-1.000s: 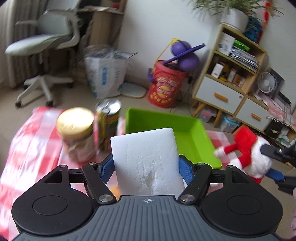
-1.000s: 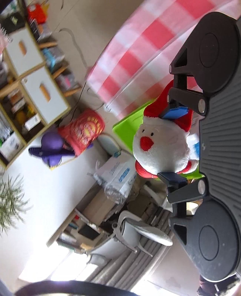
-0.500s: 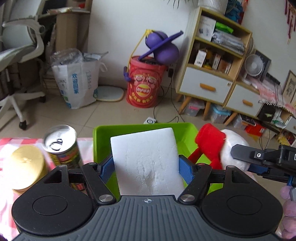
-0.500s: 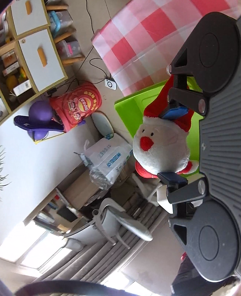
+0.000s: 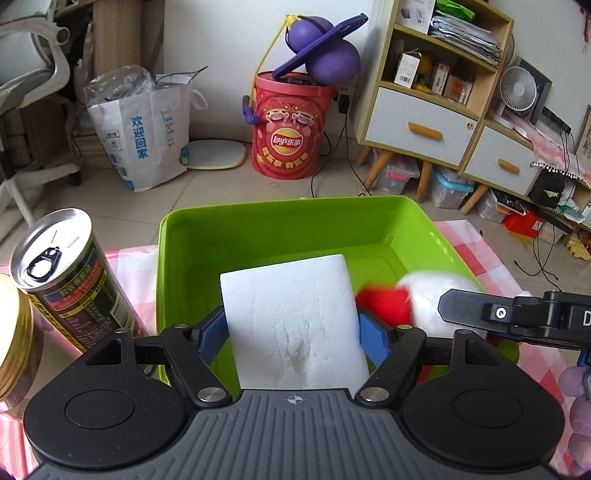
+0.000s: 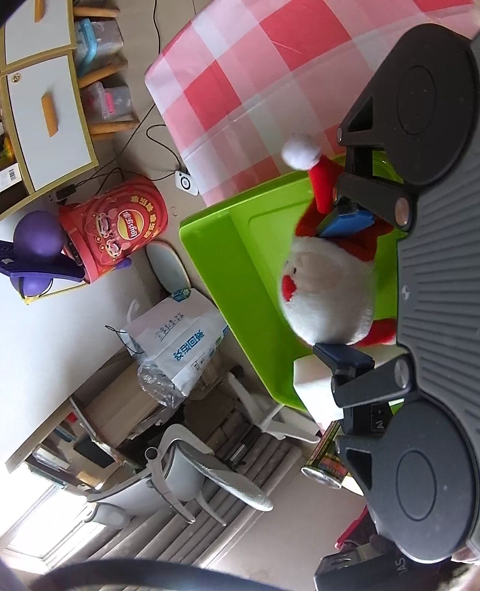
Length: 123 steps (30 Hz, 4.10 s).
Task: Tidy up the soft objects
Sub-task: 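Carry the foam block and Santa plush into the green tray and release both, then withdraw both tools from the tray toward the remaining soft toys, then grasp the pink fuzzy toy with the left tool while the right tool grasps the bunny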
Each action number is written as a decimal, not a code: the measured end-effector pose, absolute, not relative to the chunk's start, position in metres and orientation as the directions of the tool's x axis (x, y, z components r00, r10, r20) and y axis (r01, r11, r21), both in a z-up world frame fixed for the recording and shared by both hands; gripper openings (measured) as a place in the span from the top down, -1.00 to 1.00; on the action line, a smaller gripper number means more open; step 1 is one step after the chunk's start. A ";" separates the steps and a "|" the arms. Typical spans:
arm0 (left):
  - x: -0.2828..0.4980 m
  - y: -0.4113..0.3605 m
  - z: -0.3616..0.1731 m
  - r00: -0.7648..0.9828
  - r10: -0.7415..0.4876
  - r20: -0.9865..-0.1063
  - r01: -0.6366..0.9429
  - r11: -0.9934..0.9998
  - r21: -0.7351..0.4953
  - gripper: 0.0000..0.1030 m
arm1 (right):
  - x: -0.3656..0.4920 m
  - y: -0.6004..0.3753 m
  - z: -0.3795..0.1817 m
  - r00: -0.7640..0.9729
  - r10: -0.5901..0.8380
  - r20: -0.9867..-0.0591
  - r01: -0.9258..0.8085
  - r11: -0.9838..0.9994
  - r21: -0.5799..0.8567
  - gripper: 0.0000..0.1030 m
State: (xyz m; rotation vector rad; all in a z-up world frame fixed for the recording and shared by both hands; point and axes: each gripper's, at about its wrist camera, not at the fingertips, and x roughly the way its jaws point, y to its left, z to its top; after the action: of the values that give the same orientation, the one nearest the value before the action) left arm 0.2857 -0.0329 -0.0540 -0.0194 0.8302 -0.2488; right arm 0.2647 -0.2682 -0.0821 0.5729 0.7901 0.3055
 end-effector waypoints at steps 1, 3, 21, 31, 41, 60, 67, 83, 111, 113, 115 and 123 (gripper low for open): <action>0.286 -0.033 -0.055 0.643 -0.232 -0.730 0.219 0.969 -0.115 -0.48 | 0.265 -0.268 -0.082 0.671 0.464 -0.578 -0.047 0.805 0.592 0.24; 0.287 -0.034 -0.055 0.641 -0.225 -0.734 0.220 0.970 -0.105 -0.60 | 0.265 -0.270 -0.082 0.673 0.475 -0.567 -0.041 0.790 0.612 0.05; 0.234 -0.003 -0.006 0.681 -0.235 -0.694 0.193 0.971 -0.140 -0.65 | 0.215 -0.300 -0.039 0.716 0.360 -0.598 0.017 0.847 0.531 -0.04; 0.175 0.035 0.019 0.704 -0.243 -0.667 0.163 0.970 -0.181 -0.80 | 0.155 -0.312 -0.004 0.723 0.320 -0.612 0.025 0.873 0.486 -0.12; 0.112 0.062 0.023 0.705 -0.243 -0.666 0.156 0.969 -0.190 -0.89 | 0.102 -0.297 -0.002 0.704 0.330 -0.629 -0.007 0.889 0.459 -0.17; 0.023 0.057 -0.028 0.667 -0.258 -0.699 0.241 0.962 -0.125 -0.90 | 0.051 -0.234 -0.050 0.602 0.315 -0.734 -0.083 0.938 0.335 -0.37; 0.008 0.045 -0.055 0.581 -0.291 -0.760 0.300 0.945 -0.133 -0.90 | 0.052 -0.217 -0.066 0.519 0.350 -0.780 -0.081 0.929 0.362 -0.38; 0.001 0.022 -0.067 0.535 -0.298 -0.790 0.372 0.923 -0.097 -0.69 | 0.058 -0.171 -0.088 0.421 0.384 -0.822 -0.113 0.921 0.372 -0.38; 0.005 0.029 -0.065 0.544 -0.248 -0.801 0.333 0.941 -0.065 -0.25 | 0.066 -0.166 -0.099 0.416 0.333 -0.846 -0.063 0.939 0.338 0.44; 0.005 0.030 -0.065 0.543 -0.250 -0.801 0.330 0.941 -0.069 -0.25 | 0.066 -0.166 -0.099 0.419 0.335 -0.844 -0.067 0.938 0.339 0.53; 0.005 0.031 -0.064 0.543 -0.252 -0.801 0.326 0.942 -0.075 -0.24 | 0.066 -0.165 -0.098 0.423 0.335 -0.842 -0.074 0.939 0.336 0.57; 0.006 0.033 -0.062 0.543 -0.261 -0.798 0.312 0.945 -0.098 -0.23 | 0.064 -0.167 -0.094 0.447 0.332 -0.831 -0.081 0.940 0.332 0.66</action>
State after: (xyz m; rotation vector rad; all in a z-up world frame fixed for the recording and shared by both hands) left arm 0.0057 0.0333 -0.0619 0.0584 0.9376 -0.3403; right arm 0.0639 -0.1670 -0.0936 0.2592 1.0802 0.2589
